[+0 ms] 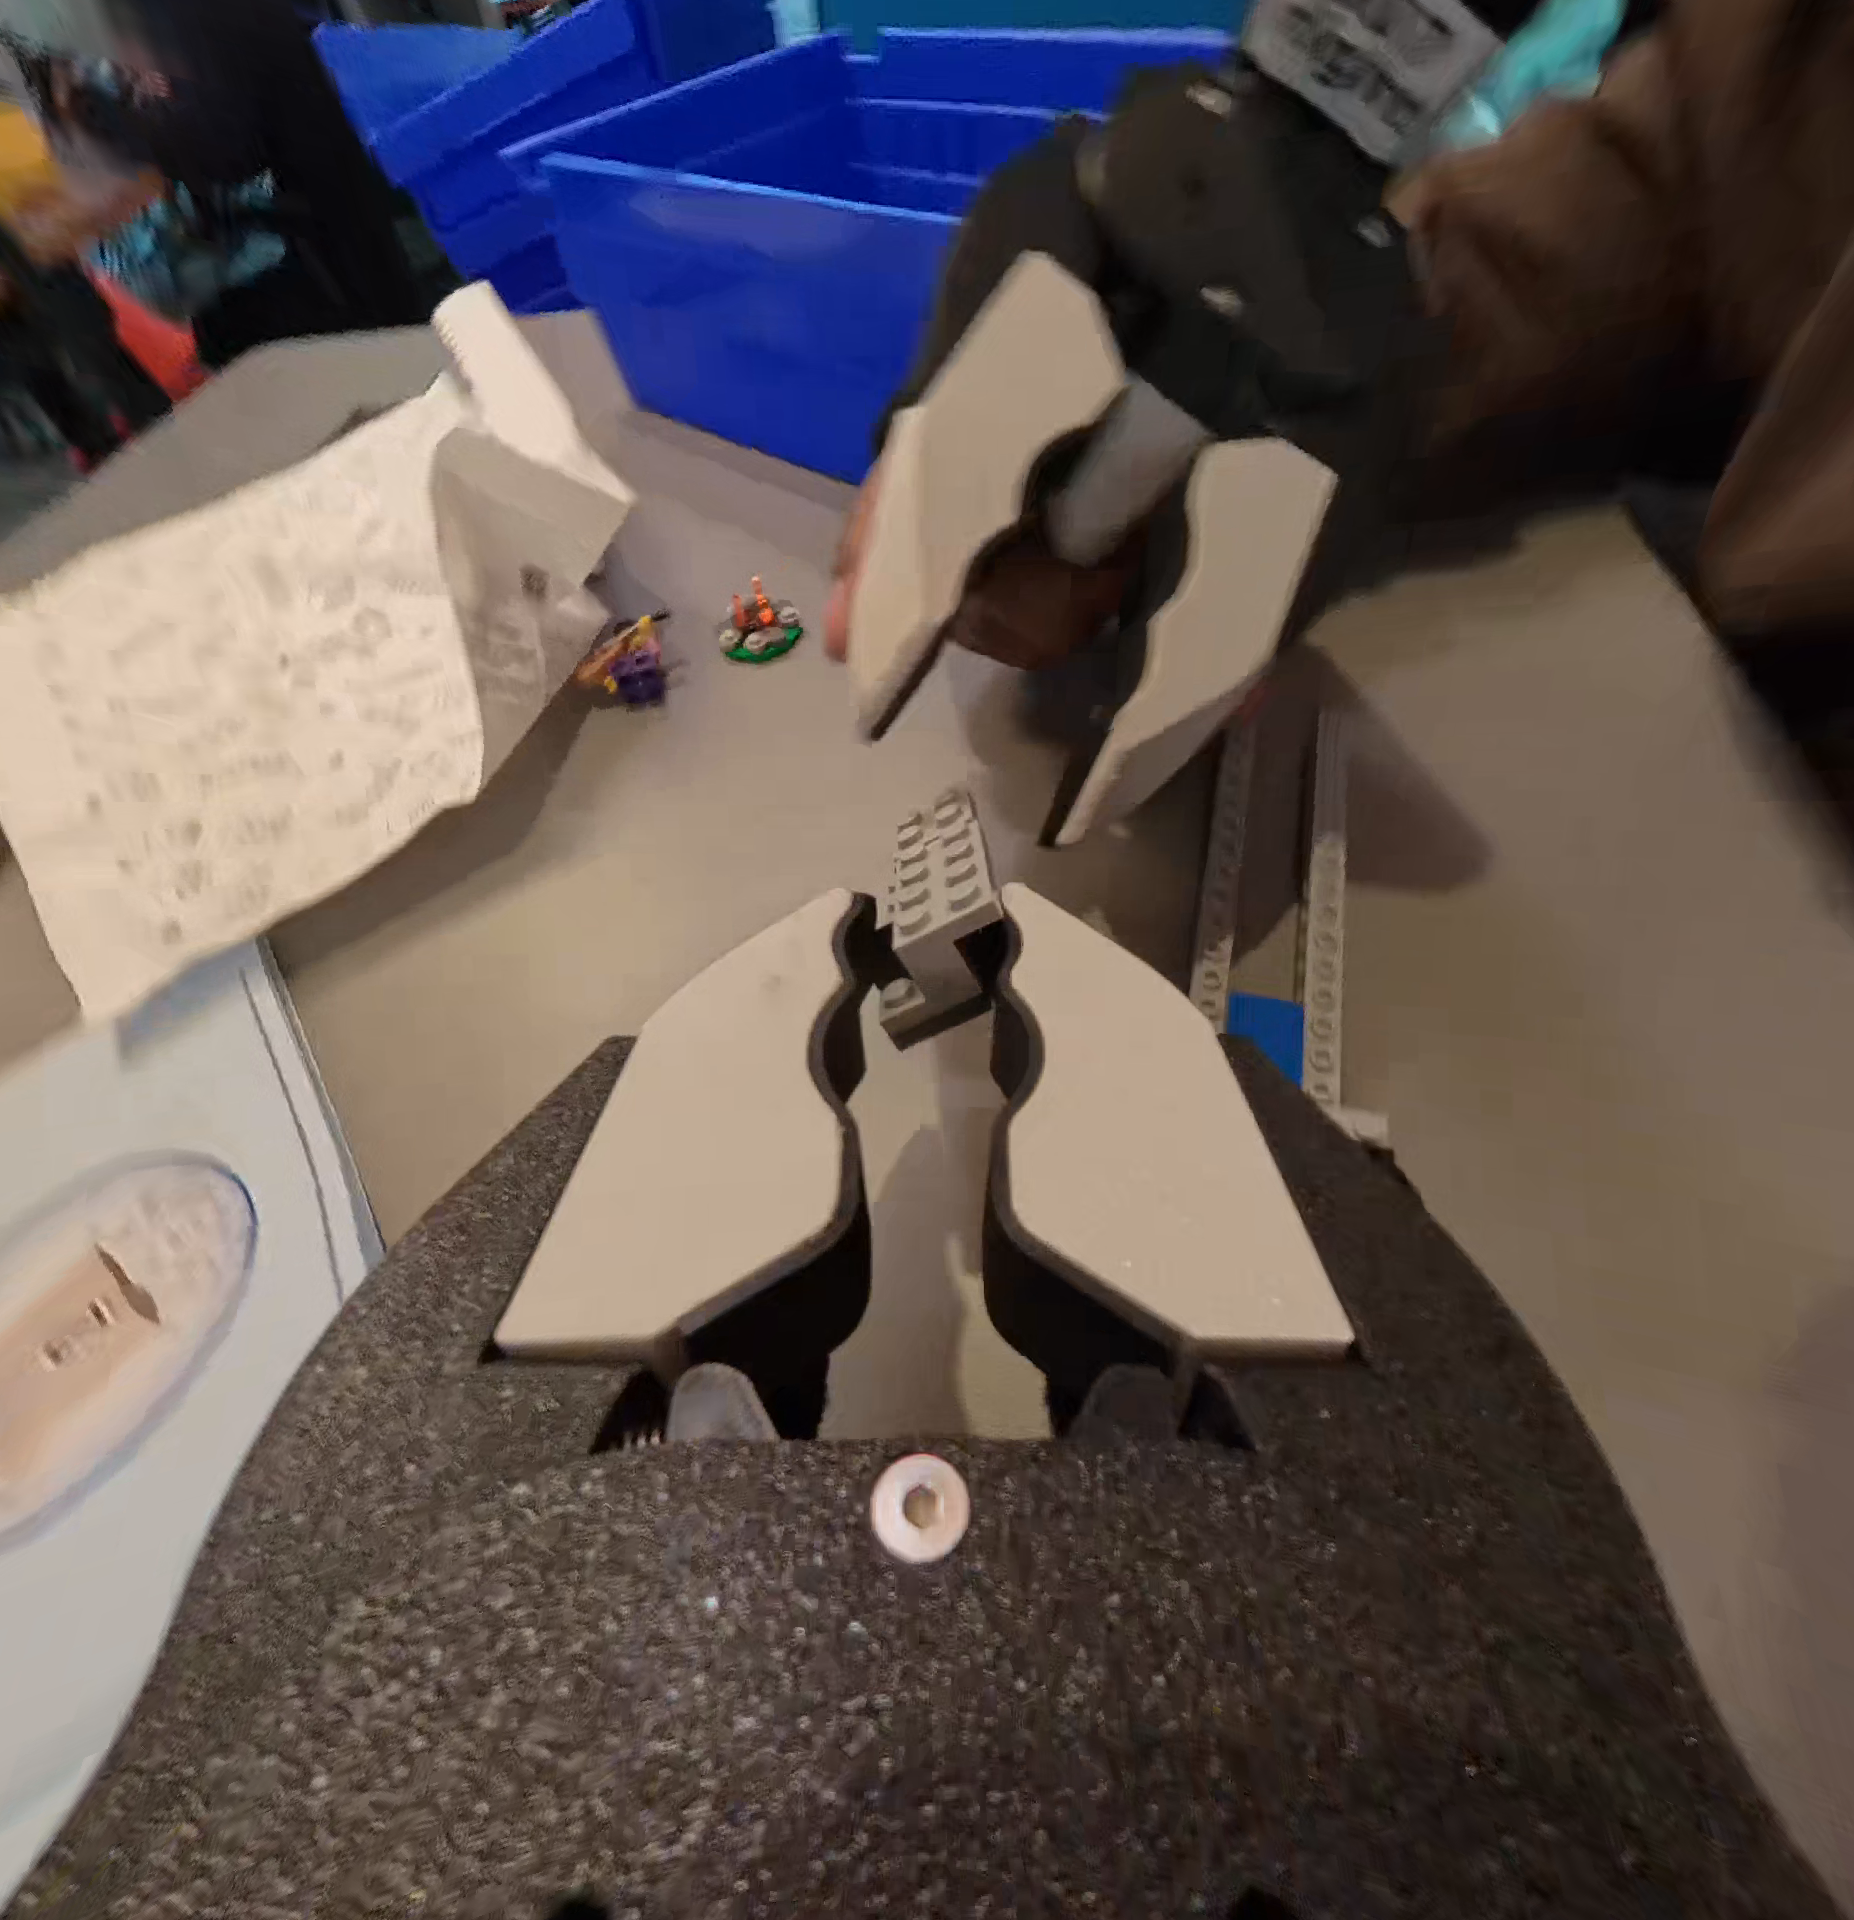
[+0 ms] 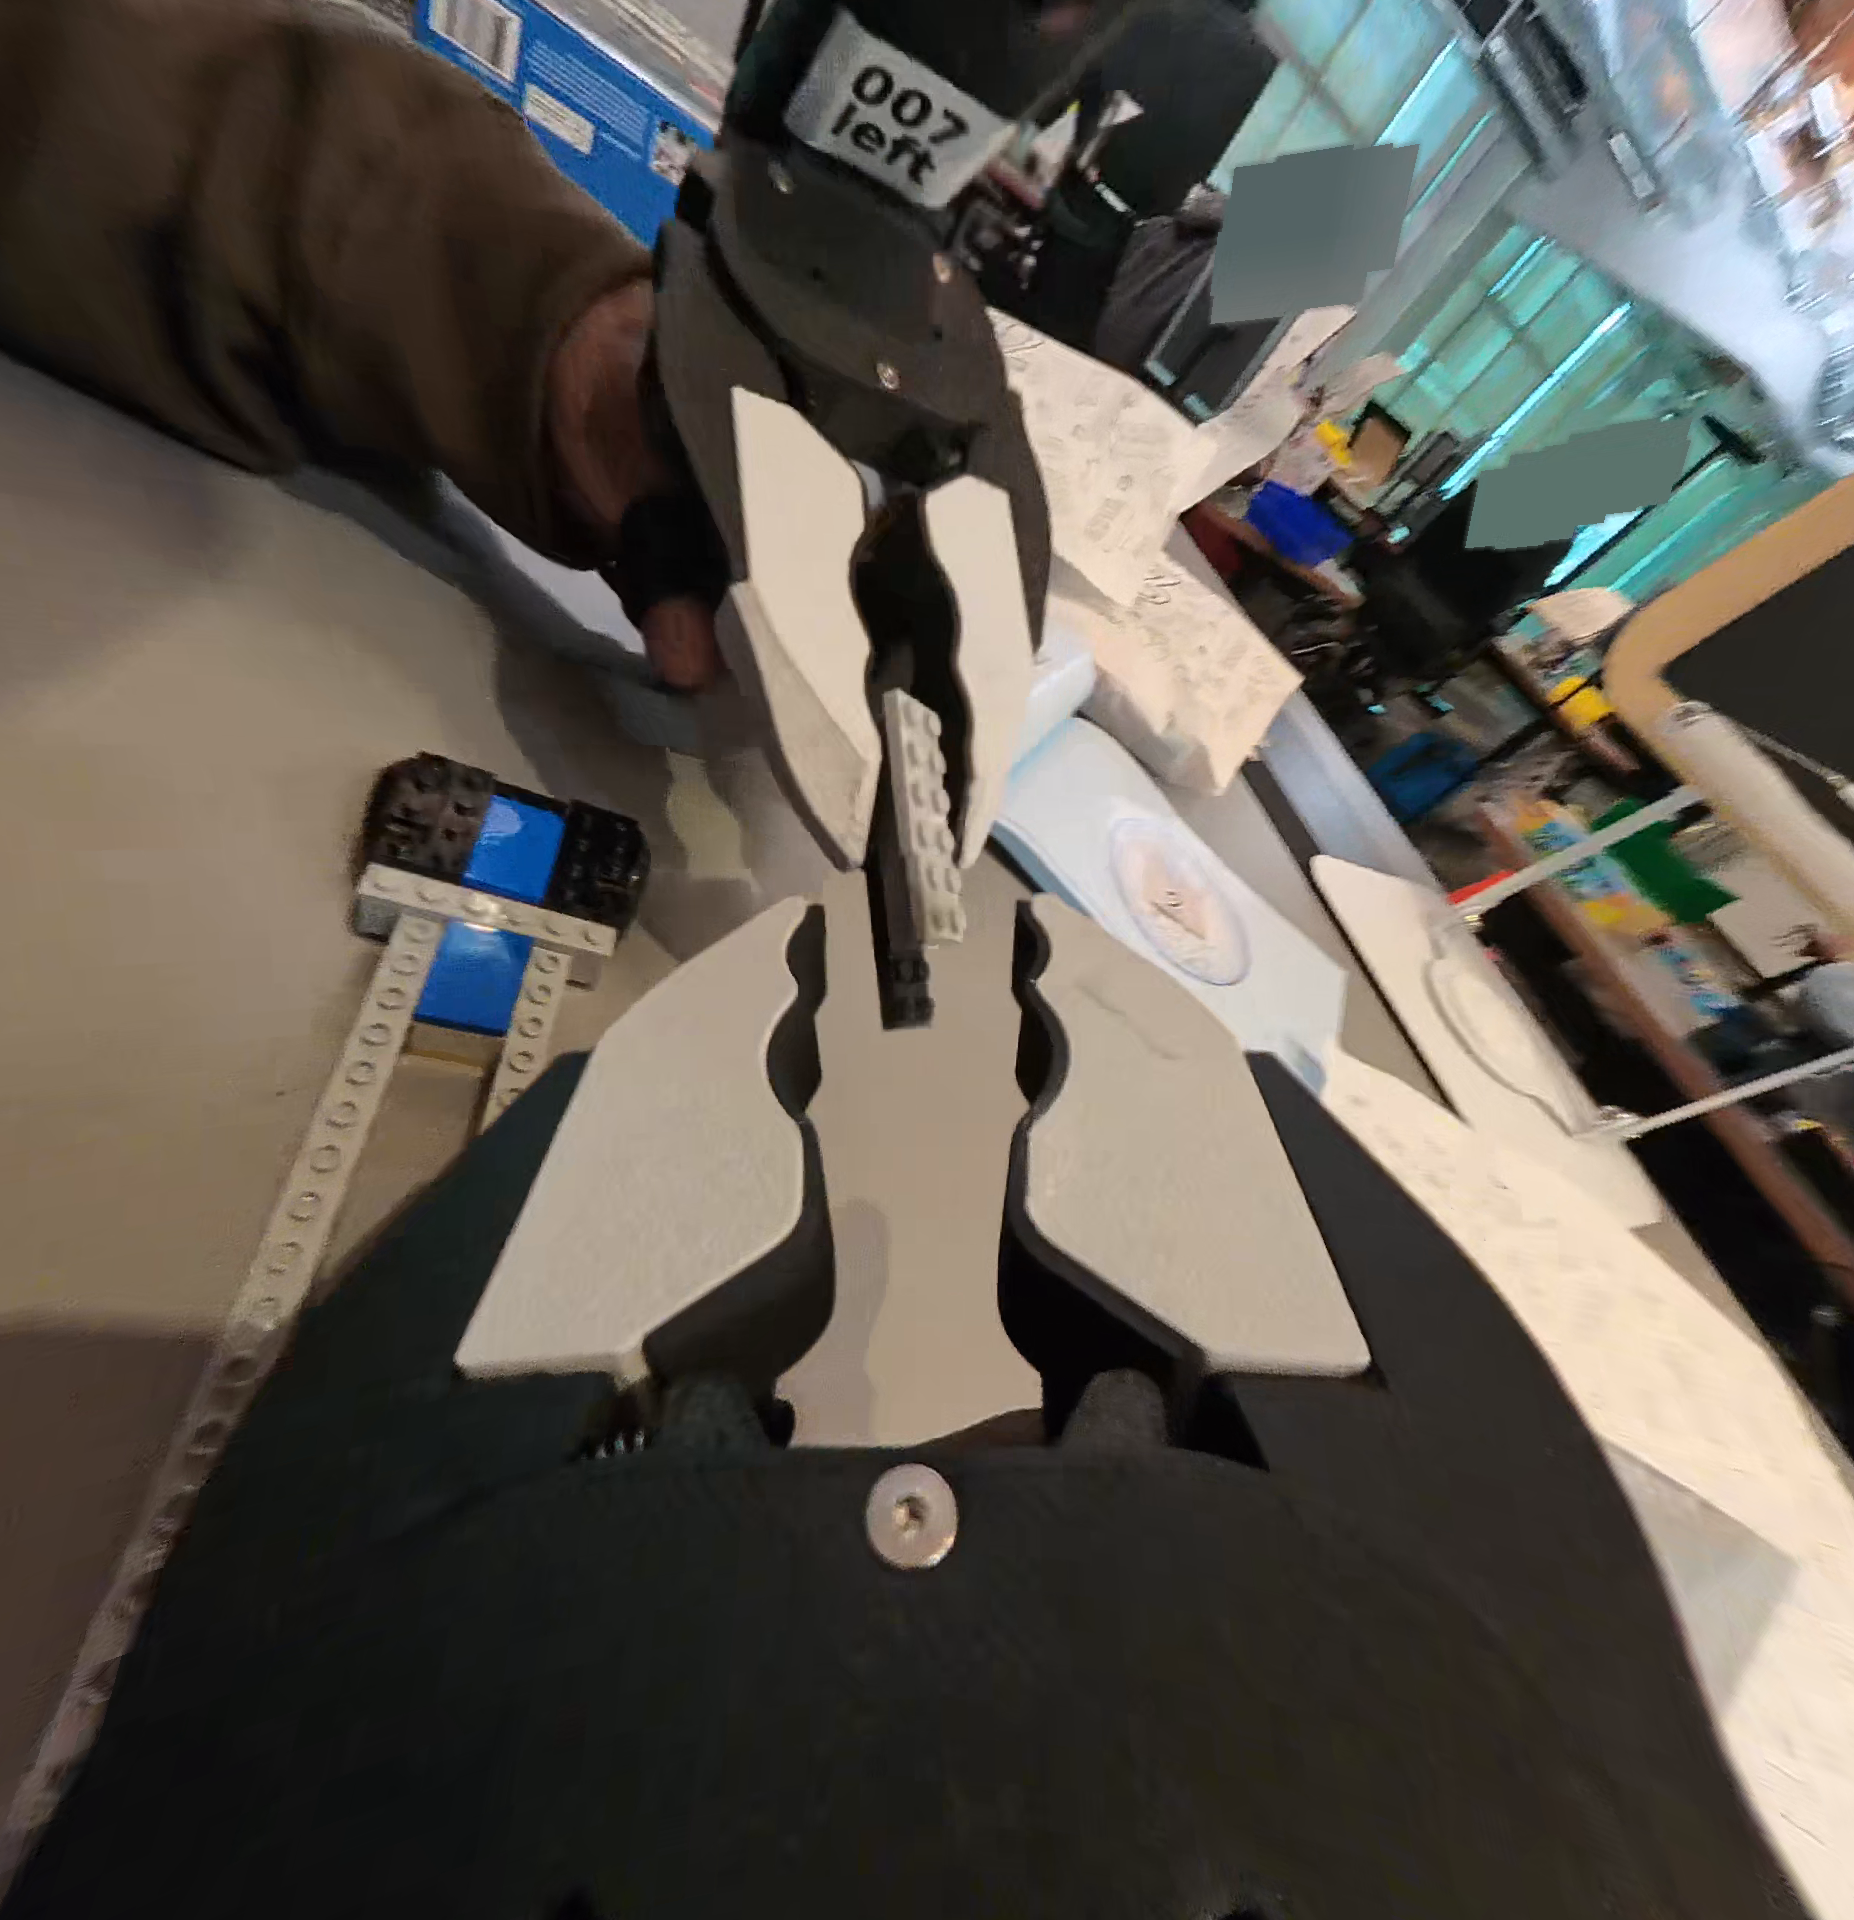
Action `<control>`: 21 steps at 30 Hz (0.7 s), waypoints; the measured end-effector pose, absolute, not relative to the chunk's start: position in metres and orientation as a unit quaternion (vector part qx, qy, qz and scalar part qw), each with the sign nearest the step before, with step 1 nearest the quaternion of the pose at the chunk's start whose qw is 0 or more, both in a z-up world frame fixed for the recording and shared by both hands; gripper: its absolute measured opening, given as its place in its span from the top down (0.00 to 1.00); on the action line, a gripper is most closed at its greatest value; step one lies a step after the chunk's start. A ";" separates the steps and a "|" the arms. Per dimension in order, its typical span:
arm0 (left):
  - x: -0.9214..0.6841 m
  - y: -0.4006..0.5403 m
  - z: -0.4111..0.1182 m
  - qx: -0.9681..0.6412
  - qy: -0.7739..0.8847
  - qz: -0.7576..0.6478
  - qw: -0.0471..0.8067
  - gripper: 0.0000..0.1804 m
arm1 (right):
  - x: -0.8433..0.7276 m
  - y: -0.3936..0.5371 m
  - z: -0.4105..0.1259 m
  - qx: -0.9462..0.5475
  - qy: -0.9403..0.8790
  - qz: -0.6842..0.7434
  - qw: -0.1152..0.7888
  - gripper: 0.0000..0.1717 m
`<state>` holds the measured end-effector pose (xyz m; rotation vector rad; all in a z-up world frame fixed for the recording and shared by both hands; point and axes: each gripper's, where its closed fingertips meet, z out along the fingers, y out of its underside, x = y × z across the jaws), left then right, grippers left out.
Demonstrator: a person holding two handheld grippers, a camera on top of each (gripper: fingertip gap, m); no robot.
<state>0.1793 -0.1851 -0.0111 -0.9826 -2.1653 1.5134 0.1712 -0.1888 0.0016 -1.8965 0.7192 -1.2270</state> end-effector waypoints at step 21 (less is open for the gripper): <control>0.163 -0.171 -0.030 -0.505 -0.691 0.516 0.023 0.89 | 0.160 -0.177 -0.014 -0.758 0.341 -0.315 0.458 0.91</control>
